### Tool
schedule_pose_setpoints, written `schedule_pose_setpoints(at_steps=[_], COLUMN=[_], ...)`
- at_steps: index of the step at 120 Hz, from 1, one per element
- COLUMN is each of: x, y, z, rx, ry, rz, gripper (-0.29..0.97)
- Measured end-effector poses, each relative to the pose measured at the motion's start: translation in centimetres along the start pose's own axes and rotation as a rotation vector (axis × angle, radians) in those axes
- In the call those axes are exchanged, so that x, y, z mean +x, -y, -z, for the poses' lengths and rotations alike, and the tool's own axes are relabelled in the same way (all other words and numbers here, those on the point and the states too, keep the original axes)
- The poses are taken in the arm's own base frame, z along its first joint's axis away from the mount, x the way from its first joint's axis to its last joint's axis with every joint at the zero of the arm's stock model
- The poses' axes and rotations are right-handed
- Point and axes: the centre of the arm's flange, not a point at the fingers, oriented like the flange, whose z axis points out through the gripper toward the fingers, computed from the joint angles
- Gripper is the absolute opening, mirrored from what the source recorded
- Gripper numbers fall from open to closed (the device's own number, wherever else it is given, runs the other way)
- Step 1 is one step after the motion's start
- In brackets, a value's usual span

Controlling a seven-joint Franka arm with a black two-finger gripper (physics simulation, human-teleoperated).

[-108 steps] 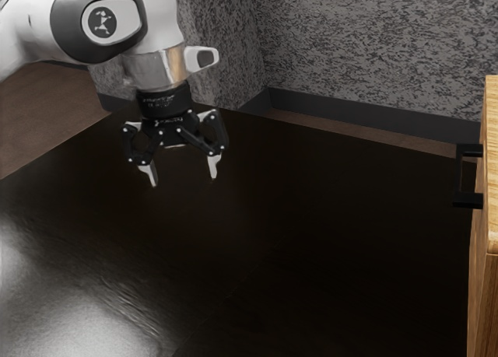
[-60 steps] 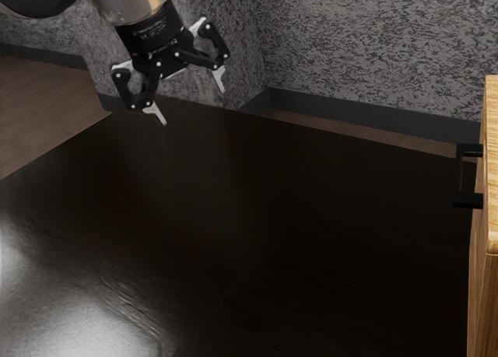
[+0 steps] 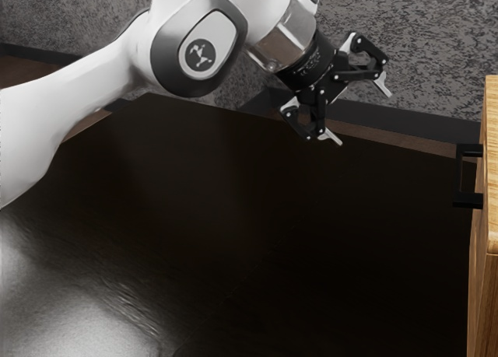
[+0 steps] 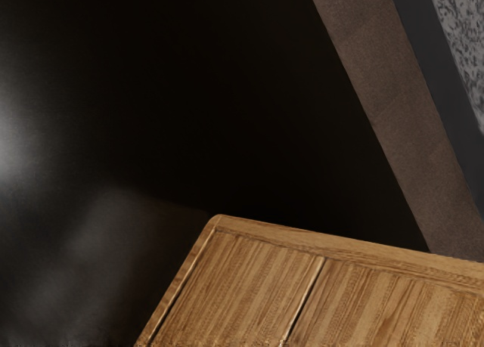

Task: Pull the drawer handle with one arm to open the drawer

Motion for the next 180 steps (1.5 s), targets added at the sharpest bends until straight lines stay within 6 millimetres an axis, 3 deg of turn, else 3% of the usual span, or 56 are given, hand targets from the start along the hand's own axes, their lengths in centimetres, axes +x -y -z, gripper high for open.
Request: schedule_pose_setpoints(at_steps=[21,45,84,107,131,161,180], x=[-2.2,-5.9,-5.2,-4.4,-5.8,-6.0,-7.4], y=[-1.2,-0.2,-0.1,-0.5,-1.1,-0.6,-0.4], z=[-0.6,-1.9,-3.9,-6.3,-7.4,-8.5,-9.1], rx=[-0.057,-0.073,-0.144,-0.199,-0.222,-0.194,-0.177], ry=[0.016,0.163,0.224,0.24,0.246,0.246,0.263], rz=[-0.006,-0.063,-0.141,-0.162,-0.206,-0.218,-0.236], gripper=[0.68,0.61,0.49,0.47,0.43,0.4,0.38])
